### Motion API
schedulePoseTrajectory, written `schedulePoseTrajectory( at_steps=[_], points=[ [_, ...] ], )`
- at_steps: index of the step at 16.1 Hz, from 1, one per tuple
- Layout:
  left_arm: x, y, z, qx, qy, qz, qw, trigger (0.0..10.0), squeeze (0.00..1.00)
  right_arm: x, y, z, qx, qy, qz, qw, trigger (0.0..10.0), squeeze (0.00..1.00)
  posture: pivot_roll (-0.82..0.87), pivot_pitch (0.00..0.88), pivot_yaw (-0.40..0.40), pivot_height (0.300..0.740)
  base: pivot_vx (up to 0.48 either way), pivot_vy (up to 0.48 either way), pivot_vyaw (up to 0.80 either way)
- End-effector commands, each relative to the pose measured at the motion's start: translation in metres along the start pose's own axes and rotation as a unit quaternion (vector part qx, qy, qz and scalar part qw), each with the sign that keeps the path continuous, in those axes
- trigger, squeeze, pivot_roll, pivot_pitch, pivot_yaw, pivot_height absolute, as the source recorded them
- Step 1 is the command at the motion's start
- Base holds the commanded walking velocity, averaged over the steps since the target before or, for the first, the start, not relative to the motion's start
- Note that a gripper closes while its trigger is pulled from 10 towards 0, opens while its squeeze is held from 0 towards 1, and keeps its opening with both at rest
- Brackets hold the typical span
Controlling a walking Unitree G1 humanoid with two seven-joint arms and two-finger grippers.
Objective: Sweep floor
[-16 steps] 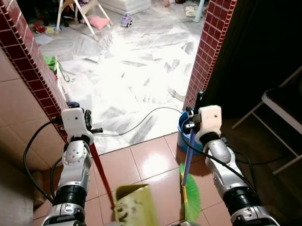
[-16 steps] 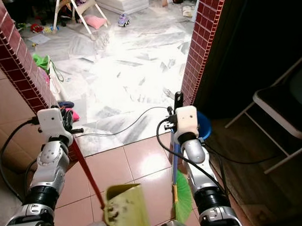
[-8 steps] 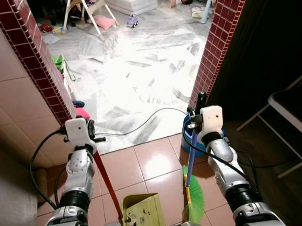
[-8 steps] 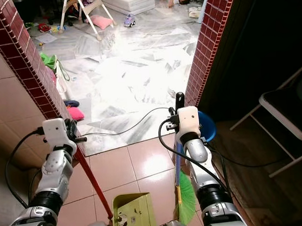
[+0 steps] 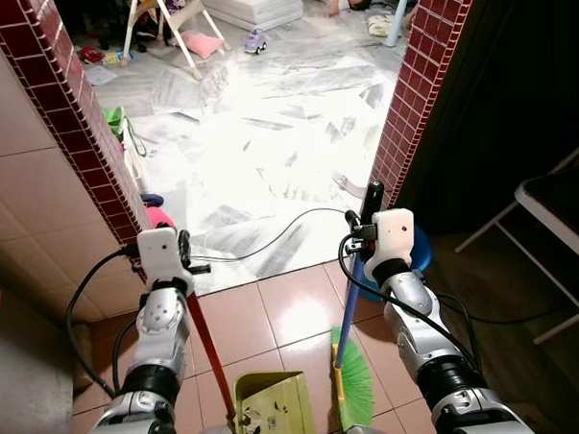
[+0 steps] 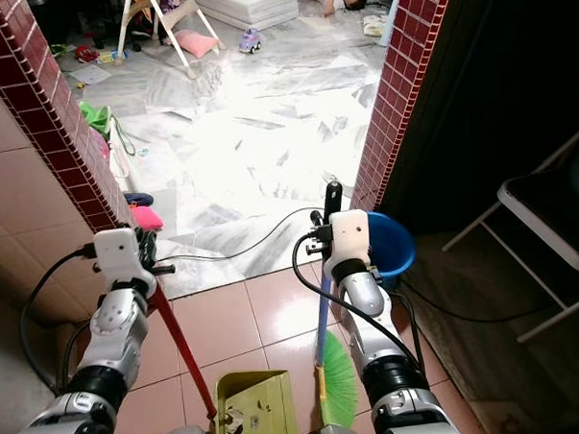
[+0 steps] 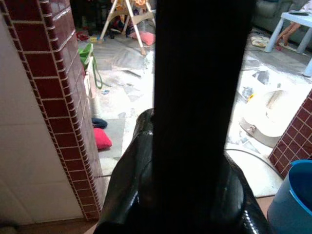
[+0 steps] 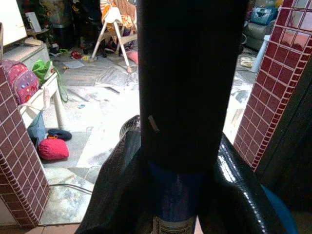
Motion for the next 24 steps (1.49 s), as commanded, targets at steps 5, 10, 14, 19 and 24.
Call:
schedulePoseTrajectory(
  at_steps=[5, 10, 14, 19, 24],
  points=[
    [-0.003, 0.001, -0.004, -0.011, -0.005, 0.004, 1.000, 10.0, 0.00, -0.003, 0.008, -0.004, -0.009, -0.008, -0.015, 1.000, 10.0, 0.00, -0.07, 0.000, 0.002, 0.740, -0.219, 0.000, 0.00],
    [-0.005, 0.002, -0.002, -0.012, -0.003, 0.006, 1.000, 10.0, 0.00, -0.005, 0.010, -0.007, -0.008, -0.014, -0.017, 1.000, 10.0, 0.00, -0.07, 0.000, 0.009, 0.740, -0.308, 0.000, 0.00],
    [-0.007, 0.003, -0.002, -0.012, -0.004, 0.007, 1.000, 10.0, 0.00, -0.007, 0.011, -0.008, -0.007, -0.016, -0.018, 1.000, 10.0, 0.00, -0.07, 0.000, 0.011, 0.740, -0.303, 0.000, 0.00],
    [-0.007, 0.002, 0.002, -0.016, -0.004, 0.010, 1.000, 10.0, 0.00, -0.009, 0.012, -0.008, -0.002, -0.019, -0.017, 1.000, 10.0, 0.00, -0.06, 0.000, 0.011, 0.740, -0.272, 0.000, 0.00],
    [-0.010, 0.009, 0.004, -0.017, 0.003, -0.003, 1.000, 10.0, 0.00, -0.011, 0.016, -0.013, 0.011, -0.025, -0.021, 0.999, 10.0, 0.00, -0.04, 0.000, 0.009, 0.740, -0.051, 0.000, 0.00]
  ],
)
Point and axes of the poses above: a point about 5 cm out from each wrist's last joint towards the gripper, its own x axis pointing back from the gripper into the wrist, its own y axis along the axis of the wrist's last joint, z = x × y, the point moved 4 cm from there along -x, pointing out of the wrist towards the gripper, and after that the axes turned 1 degree about -x, right-handed, at the moved point
